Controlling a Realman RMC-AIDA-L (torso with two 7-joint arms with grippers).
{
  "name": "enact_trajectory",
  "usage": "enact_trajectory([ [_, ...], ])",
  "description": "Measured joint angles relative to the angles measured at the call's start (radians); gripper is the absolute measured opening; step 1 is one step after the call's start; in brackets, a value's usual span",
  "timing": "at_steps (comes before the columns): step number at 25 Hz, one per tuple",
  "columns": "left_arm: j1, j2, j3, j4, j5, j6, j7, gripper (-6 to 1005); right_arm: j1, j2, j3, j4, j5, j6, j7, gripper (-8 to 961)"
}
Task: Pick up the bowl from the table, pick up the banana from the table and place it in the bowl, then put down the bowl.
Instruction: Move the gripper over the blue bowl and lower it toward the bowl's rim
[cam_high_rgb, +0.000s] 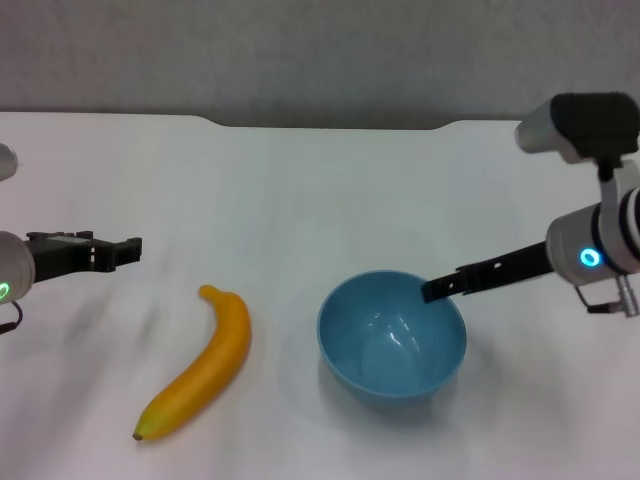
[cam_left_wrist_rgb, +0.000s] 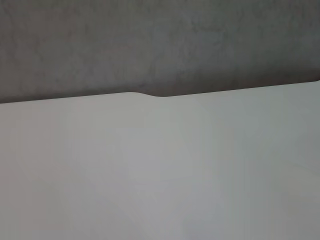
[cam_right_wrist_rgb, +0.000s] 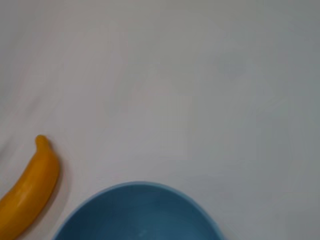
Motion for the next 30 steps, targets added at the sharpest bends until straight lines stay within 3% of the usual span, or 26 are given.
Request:
enact_trajectory([
  [12,0.000,-0.003,0.002,0.001,-0.003,0.028,-0.001,686,0.022,0.003,-0.049,0.118,0.024,-0.053,-0.026,880],
  [21,0.000,-0.005,0.001,0.022,-0.012,0.049,-0.003,678,0.025,0.005,-0.104,0.174,0.129,-0.104,-0.097,879],
  [26,-0.002,-0.005,0.002,0.024,-0.013,0.050,-0.003,674,0.027,0.003,-0.109,0.184,0.128,-0.105,-0.098,799],
  [30,-0.002,-0.005,0.002,0.026,-0.013,0.050,-0.003,671,0.029,0.001,-0.110,0.193,0.125,-0.107,-0.097,644],
])
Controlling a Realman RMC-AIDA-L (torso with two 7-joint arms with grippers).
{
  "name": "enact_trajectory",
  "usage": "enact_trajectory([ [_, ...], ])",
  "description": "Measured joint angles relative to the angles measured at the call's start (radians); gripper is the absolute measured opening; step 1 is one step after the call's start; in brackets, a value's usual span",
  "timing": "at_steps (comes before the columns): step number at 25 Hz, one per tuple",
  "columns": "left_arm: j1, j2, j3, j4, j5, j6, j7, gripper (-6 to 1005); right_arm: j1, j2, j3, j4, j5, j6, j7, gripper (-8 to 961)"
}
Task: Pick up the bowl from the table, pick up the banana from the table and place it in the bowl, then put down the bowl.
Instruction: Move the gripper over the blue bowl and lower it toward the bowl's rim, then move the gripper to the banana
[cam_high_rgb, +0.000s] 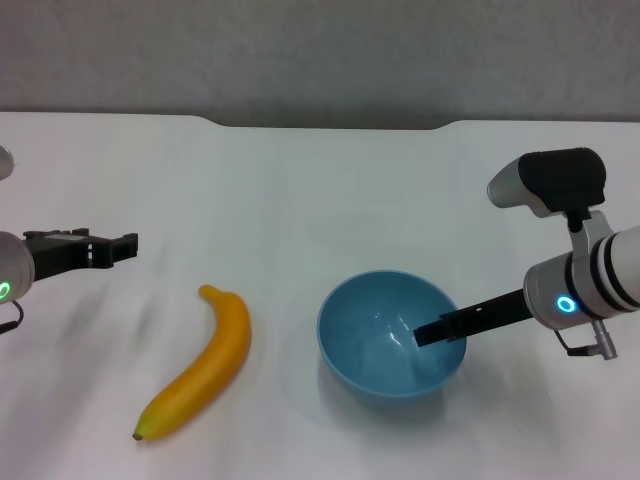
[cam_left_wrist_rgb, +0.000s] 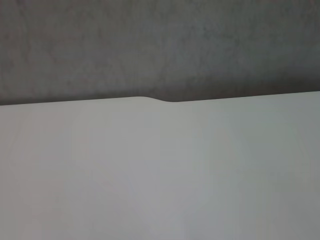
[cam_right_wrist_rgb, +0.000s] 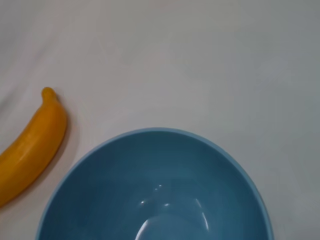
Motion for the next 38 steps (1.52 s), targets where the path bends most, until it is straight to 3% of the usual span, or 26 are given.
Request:
enact_trajectory([
  [9,0.004,0.002,0.000,0.002,0.000,0.001,0.000,663,0.000,-0.002,-0.009,0.000,0.000,-0.023,-0.004,496],
  [20,0.003,0.002,-0.004,0.027,0.001,0.016,0.000,654,-0.016,-0.002,-0.009,-0.008,-0.003,-0.052,-0.019,49],
  [28,0.009,0.003,-0.001,0.007,-0.034,-0.008,0.001,647,-0.080,-0.002,-0.004,-0.105,-0.003,-0.072,-0.020,35],
  [38,0.035,0.007,-0.004,-0.058,-0.034,-0.230,0.097,638,-0.174,-0.007,0.058,-0.240,-0.033,-0.088,-0.013,38],
])
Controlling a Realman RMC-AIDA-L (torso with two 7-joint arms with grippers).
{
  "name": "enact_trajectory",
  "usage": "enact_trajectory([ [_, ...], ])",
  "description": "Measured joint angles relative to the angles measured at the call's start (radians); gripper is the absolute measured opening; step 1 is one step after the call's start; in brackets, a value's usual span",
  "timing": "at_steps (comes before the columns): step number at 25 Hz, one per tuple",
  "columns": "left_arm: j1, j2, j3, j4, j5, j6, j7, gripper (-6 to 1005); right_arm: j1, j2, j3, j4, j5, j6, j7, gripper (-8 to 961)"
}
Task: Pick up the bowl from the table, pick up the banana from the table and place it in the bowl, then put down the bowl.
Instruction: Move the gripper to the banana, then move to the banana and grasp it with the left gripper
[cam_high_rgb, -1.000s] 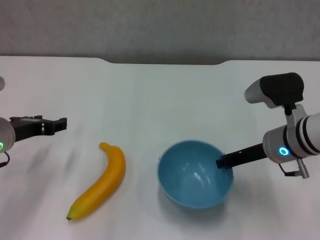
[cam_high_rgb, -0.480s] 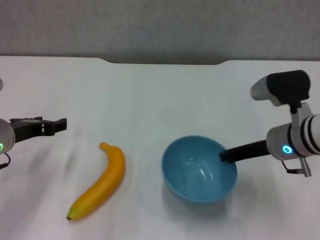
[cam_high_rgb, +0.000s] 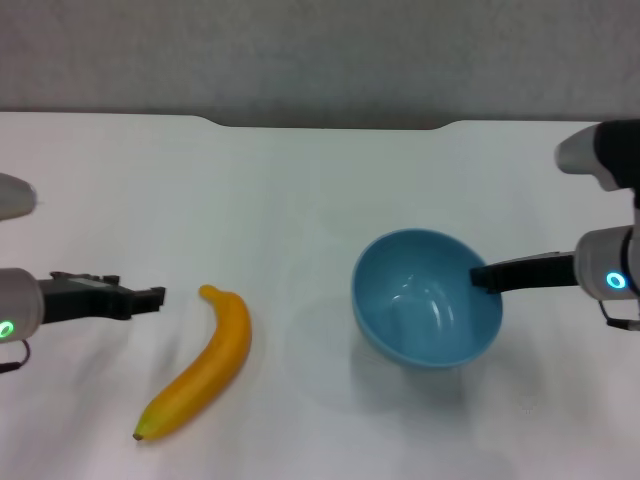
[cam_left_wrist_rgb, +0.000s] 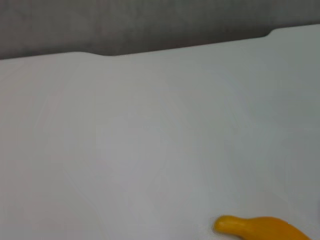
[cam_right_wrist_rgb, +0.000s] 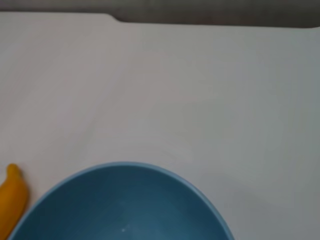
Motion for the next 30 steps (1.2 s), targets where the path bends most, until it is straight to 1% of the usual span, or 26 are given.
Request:
enact_trajectory([
  [2,0.001,-0.003,0.015,0.001,-0.005,0.001,0.007,637,-0.008,0.000,0.016,-0.003,-0.008,0.000,0.002,39],
  [8,0.012,-0.006,0.136,0.008,-0.026,0.028,0.072,632,-0.011,0.001,0.036,0.000,-0.009,0.000,0.000,41],
  [10,0.014,-0.007,0.168,0.008,-0.056,0.031,0.091,630,-0.011,0.001,0.042,0.004,-0.009,0.000,-0.001,42],
  [14,0.024,-0.007,0.225,0.007,-0.159,0.036,0.161,627,-0.020,0.000,0.049,0.006,-0.011,-0.007,-0.002,43],
  [16,0.029,-0.007,0.247,0.008,-0.179,0.057,0.187,625,-0.022,0.000,0.050,0.006,-0.011,-0.012,-0.002,44],
  [20,0.028,-0.007,0.306,0.047,-0.139,0.156,0.184,622,-0.017,0.001,0.048,0.006,-0.011,-0.012,-0.002,46],
  [25,0.018,-0.007,0.374,0.099,-0.125,0.262,0.166,617,-0.018,0.001,0.048,0.000,-0.010,-0.008,-0.003,47],
  [30,0.017,-0.006,0.382,0.104,-0.124,0.257,0.149,613,-0.020,0.001,0.049,-0.001,-0.010,-0.006,-0.003,49],
])
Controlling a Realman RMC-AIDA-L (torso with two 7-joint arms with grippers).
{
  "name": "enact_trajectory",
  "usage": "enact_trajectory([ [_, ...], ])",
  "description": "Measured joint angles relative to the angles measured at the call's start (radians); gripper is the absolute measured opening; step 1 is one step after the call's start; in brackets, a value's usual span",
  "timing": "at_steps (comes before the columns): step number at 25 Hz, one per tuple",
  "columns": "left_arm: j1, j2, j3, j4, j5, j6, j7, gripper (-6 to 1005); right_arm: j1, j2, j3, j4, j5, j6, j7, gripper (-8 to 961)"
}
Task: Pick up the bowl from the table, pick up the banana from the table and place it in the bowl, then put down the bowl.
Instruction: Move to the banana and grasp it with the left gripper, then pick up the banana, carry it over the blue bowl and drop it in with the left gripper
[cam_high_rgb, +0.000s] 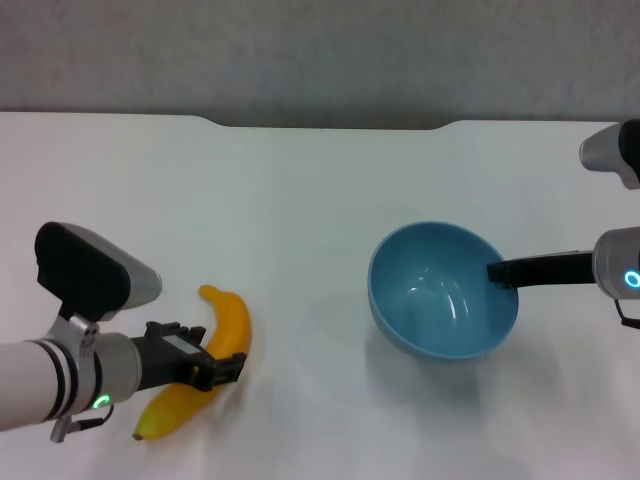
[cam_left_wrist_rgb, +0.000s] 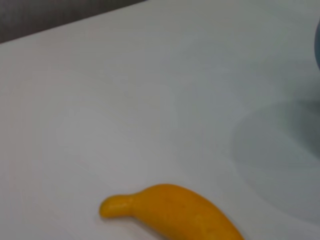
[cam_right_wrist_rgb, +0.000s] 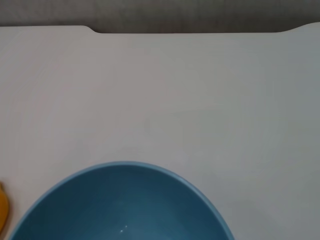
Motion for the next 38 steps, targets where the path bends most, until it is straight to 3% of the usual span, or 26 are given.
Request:
enact_trajectory([
  [18,-0.040,0.000,0.029,0.059,0.002,0.013,-0.022,598,0.006,0.003,-0.010,-0.004,0.004,-0.003,-0.001,56],
  [25,-0.041,0.003,0.018,0.042,0.002,0.013,-0.023,530,0.006,0.003,-0.015,-0.003,0.012,0.004,-0.002,58],
  [33,-0.032,0.007,-0.092,-0.139,0.000,-0.089,-0.059,493,0.032,0.003,-0.026,0.007,0.013,0.028,-0.001,61],
  [38,-0.031,0.003,-0.098,-0.229,-0.008,-0.091,-0.062,495,0.069,0.005,-0.028,0.059,0.015,0.014,0.005,63],
])
